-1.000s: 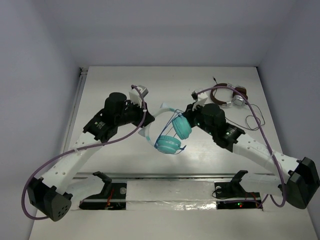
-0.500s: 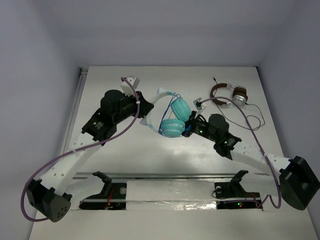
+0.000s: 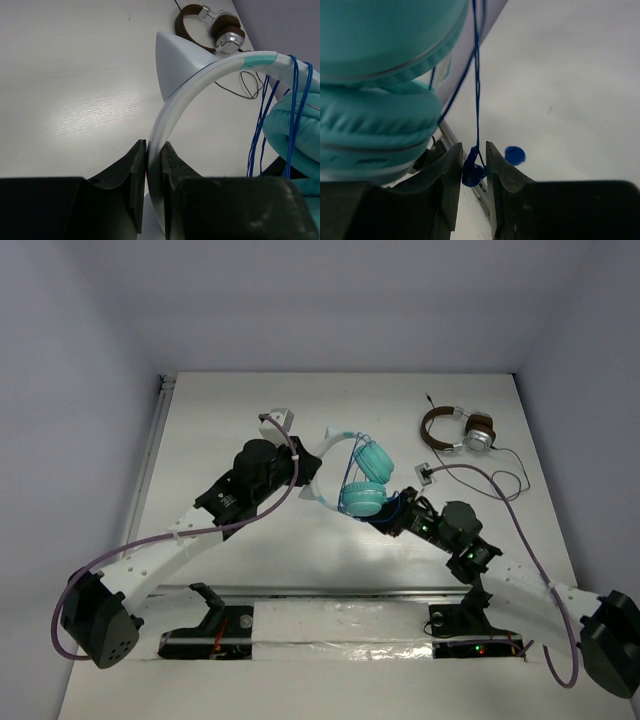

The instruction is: Wrap the headphones

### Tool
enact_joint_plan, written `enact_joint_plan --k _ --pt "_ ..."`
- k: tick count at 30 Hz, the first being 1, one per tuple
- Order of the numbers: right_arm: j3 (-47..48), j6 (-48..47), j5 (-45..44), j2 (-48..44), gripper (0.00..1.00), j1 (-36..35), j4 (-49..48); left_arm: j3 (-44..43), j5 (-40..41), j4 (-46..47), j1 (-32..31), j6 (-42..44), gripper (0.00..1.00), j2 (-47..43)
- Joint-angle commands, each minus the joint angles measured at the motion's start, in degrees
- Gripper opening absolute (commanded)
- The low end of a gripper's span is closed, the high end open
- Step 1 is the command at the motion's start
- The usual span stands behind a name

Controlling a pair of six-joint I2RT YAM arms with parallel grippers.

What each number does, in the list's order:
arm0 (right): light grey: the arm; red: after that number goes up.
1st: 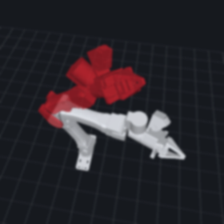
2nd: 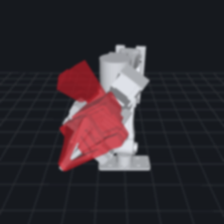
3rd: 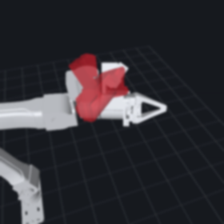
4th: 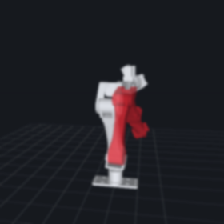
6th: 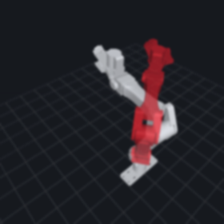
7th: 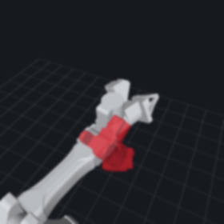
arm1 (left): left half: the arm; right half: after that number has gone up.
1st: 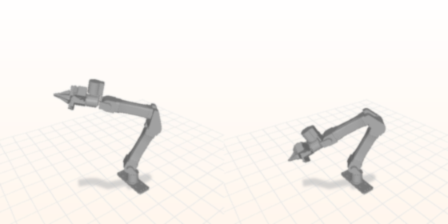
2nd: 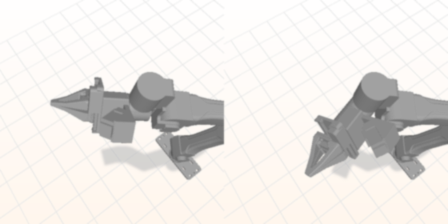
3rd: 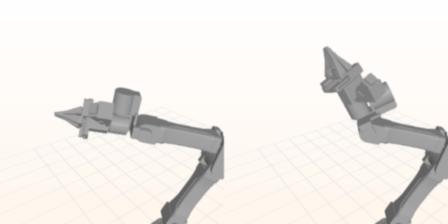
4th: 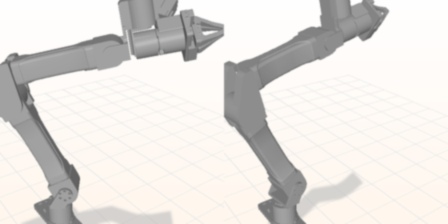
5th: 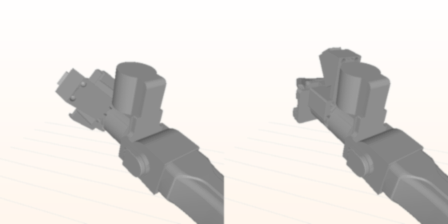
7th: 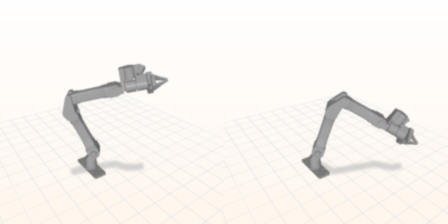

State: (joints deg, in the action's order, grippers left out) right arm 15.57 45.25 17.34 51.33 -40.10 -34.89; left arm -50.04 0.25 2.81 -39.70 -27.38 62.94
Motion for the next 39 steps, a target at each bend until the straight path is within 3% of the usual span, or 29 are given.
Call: enact_joint_plan --k 1,5,11,18,29,34,39 --pt "-1.9 4.4 -4.6 -5.4 0.31 -0.2 4.0 2.6 5.0 14.2 -0.1 -7.5 0.00 -2.0" --pt "-3.4 6.2 -7.7 -8.7 0.44 -0.2 7.9 5.4 6.5 16.3 -0.6 -8.9 0.00 -1.4" --pt "-2.8 7.9 -16.5 -13.5 0.46 -0.2 22.6 8.7 7.8 16.8 -2.0 -9.0 0.00 -0.7" --pt "-2.3 10.6 -28.4 -24.0 0.61 -0.2 37.6 9.6 11.8 16.7 -5.1 -8.1 0.00 -0.1" --pt "-0.7 12.8 -39.3 -40.7 0.54 -0.2 49.0 8.6 11.2 15.9 -10.0 -7.4 0.00 2.9" --pt "-0.1 10.7 -42.2 -40.9 0.53 -0.2 48.0 8.9 15.8 15.1 -10.0 -8.8 0.00 8.9" --pt "1.0 8.8 -43.5 -35.6 0.52 -0.2 46.4 6.7 17.6 19.2 -8.2 -9.6 0.00 21.9"
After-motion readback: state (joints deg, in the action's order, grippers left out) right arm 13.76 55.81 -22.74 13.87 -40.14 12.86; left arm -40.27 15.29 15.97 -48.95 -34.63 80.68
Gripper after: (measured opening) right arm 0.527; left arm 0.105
